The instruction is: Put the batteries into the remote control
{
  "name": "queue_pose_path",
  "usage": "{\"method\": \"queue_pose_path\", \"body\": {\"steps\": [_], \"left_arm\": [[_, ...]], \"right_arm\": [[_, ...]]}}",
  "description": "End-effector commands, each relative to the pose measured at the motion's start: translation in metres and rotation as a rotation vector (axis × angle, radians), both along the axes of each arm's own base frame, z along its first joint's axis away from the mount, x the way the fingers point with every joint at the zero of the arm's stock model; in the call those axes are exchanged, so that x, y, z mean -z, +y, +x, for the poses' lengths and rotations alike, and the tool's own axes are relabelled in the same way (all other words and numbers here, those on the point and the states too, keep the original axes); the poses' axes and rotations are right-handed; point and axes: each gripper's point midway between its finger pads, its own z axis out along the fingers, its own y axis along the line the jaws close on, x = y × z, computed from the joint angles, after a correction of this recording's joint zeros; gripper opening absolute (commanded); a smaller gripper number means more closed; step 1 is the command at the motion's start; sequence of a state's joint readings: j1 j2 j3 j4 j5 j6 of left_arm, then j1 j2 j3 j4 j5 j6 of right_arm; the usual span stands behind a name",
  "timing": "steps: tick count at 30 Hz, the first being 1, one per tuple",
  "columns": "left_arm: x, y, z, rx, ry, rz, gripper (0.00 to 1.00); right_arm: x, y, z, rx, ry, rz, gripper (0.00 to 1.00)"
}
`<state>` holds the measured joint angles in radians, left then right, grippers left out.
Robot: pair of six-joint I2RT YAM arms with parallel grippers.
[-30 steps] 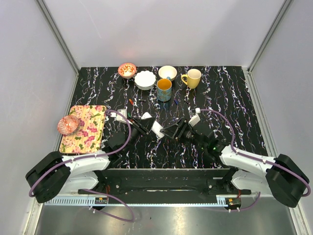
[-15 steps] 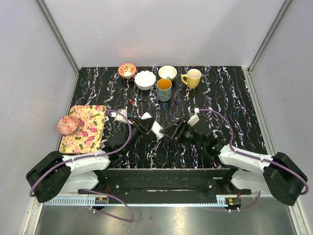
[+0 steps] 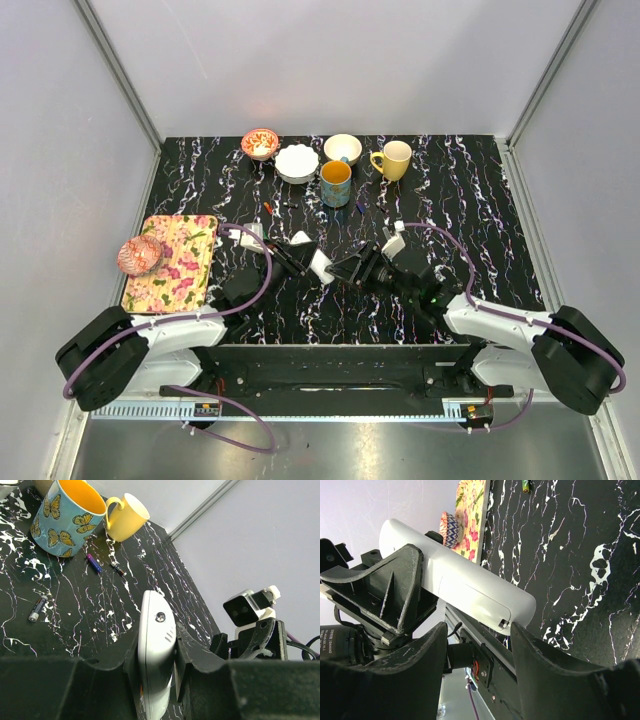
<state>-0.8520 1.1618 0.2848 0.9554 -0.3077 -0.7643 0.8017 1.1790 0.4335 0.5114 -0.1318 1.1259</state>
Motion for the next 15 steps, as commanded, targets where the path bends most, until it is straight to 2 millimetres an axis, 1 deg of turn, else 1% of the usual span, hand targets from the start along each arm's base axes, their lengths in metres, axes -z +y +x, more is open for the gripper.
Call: {"method": "queue_pose_path", "body": {"steps": [1,10,15], "left_arm": [[-0.0408,-0.0195,-0.0147,0.098,-0.074,-0.127,0.0],[-0.039,-0.0221,-0.0128,0.086,-0.069,-0.112,0.0],[-0.0415,-0.0244,-0.0163,0.102,-0.078,-0.117,0.0]], "right_arm": [[-0.0406,0.0125,0.0065,-0.026,-0.065,0.099,0.59],[-0.045,0.0145,0.0064,-0.032,-0.067,0.118,0.59],[-0.0409,0.0128,0.0069,-0.023,-0.06,0.11,0.59]]}}
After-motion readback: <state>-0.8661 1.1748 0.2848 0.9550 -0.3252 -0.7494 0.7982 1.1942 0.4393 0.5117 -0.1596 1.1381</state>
